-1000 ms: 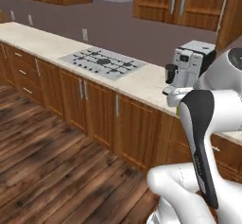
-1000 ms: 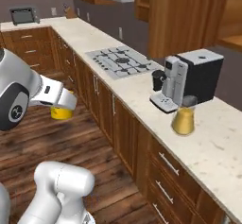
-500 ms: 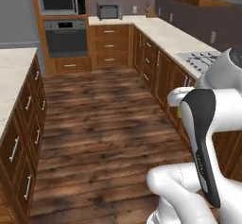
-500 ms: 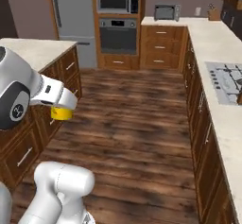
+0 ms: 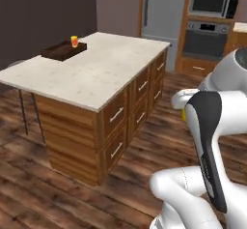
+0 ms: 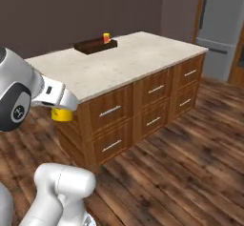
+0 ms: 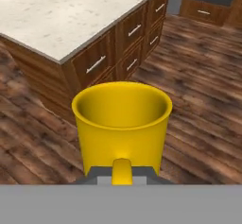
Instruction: There is a tray on the dining counter. Grab the cup, mug, and pitcher and place them on the tray. The pitcher may be placed next to the tray if it cannot fit the tray.
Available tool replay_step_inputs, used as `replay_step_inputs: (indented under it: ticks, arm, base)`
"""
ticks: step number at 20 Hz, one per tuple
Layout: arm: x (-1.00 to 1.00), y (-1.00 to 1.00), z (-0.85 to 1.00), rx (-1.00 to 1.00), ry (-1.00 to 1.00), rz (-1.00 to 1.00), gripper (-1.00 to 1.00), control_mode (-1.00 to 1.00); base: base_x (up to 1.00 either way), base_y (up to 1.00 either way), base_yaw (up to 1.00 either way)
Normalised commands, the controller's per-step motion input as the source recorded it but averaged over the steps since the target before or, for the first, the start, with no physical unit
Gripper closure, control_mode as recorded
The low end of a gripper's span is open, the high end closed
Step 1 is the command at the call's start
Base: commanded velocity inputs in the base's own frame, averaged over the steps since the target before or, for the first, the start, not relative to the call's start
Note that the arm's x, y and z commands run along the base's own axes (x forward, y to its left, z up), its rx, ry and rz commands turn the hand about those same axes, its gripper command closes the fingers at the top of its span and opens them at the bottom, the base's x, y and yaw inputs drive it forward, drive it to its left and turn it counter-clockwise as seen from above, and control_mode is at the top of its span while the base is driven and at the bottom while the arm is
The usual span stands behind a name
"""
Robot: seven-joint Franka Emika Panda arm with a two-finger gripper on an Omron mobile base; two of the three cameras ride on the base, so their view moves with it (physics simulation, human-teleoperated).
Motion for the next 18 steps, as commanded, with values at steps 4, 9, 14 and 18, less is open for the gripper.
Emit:
replay_step_inputs:
  ticks: [4, 9, 14, 18]
  arm:
    - [0.0, 0.0, 0.0, 0.0, 0.0, 0.0, 1.0, 1.0]
    - [0.0, 0.0, 0.0, 0.0, 0.0, 0.0, 1.0, 1.0]
    - [0.0, 0.0, 0.0, 0.0, 0.0, 0.0, 1.0, 1.0]
    - [0.0, 0.0, 0.0, 0.0, 0.0, 0.0, 1.0, 1.0]
  base:
    - [0.0, 0.62, 1.0]
    - [0.61, 0.99, 0.79]
    - [1.0, 0.47, 0.2]
    - [1.0, 0.03, 0.0]
